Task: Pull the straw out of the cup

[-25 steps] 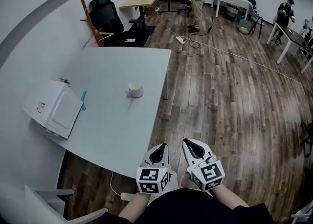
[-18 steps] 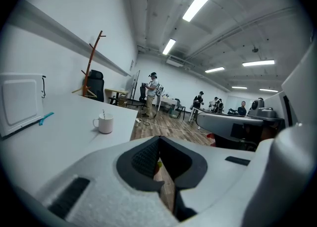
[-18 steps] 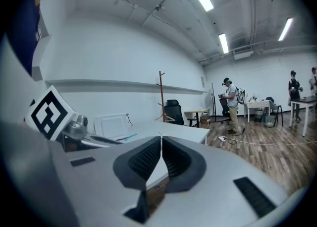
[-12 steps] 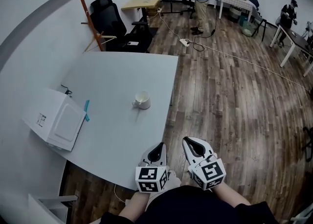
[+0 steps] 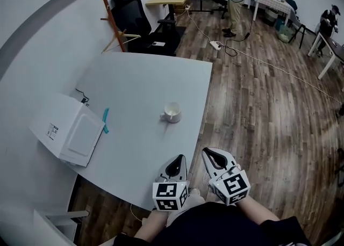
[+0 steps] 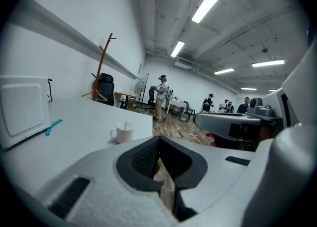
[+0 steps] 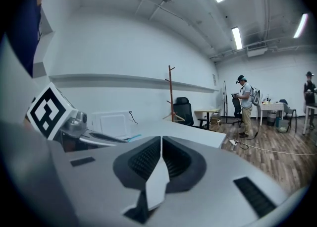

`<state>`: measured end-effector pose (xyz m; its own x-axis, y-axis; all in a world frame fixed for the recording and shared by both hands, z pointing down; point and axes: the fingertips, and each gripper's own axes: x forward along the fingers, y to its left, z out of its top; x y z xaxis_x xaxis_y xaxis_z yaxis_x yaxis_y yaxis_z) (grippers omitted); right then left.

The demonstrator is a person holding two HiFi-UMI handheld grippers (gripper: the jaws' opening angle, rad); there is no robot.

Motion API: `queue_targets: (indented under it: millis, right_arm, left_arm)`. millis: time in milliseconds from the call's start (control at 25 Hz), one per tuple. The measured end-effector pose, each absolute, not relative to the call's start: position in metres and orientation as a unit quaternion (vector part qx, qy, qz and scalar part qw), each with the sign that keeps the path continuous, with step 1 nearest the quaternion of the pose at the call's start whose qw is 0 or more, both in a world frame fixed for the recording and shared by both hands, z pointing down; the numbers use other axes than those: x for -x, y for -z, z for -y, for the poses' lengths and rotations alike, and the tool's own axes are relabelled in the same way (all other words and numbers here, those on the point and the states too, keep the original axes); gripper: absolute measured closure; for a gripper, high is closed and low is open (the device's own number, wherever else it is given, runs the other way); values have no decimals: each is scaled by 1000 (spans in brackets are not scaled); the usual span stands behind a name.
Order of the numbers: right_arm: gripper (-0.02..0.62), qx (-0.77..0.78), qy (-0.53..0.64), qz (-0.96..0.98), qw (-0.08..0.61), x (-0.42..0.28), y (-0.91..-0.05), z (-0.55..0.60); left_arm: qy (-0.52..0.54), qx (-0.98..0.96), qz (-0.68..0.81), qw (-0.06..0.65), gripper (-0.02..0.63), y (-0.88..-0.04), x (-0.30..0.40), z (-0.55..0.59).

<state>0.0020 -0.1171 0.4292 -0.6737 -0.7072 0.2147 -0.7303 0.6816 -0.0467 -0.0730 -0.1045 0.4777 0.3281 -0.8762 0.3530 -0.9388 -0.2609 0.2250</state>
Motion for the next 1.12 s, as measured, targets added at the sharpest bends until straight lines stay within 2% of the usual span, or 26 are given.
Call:
queue_targets:
  millis: [1120]
  right_arm:
    - [561,-245,-46,957,150,67,-463,220]
  left_arm:
    - [-47,-690,682,239,594,-506,142,178]
